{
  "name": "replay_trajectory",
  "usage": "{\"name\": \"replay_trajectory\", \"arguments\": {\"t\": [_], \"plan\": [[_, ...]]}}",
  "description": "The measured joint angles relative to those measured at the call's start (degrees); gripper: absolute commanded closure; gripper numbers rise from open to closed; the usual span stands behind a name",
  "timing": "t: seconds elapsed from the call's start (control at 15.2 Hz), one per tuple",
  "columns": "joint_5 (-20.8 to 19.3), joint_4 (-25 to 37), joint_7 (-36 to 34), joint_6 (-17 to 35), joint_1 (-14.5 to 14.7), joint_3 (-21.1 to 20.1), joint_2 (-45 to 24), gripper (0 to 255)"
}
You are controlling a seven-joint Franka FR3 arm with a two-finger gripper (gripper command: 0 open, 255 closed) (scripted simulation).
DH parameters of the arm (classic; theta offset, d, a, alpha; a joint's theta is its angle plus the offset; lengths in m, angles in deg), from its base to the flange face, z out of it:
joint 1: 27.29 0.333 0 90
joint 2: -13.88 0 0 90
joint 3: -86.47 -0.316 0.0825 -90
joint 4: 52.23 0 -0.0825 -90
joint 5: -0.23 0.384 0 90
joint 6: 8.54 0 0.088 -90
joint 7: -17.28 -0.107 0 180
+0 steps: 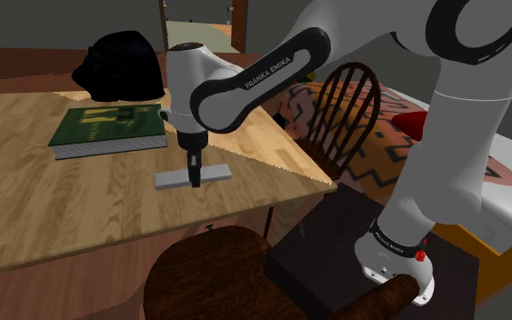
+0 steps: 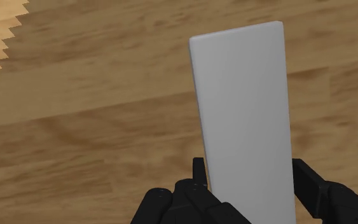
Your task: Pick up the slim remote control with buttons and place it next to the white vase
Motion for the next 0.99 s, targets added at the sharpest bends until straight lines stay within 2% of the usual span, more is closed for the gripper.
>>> {"name": "replay_trajectory", "arguments": {"t": [0.99], "plan": [[2.02,6.11,1.48,-10.59,-0.34,-0.41,4.72,255]]}}
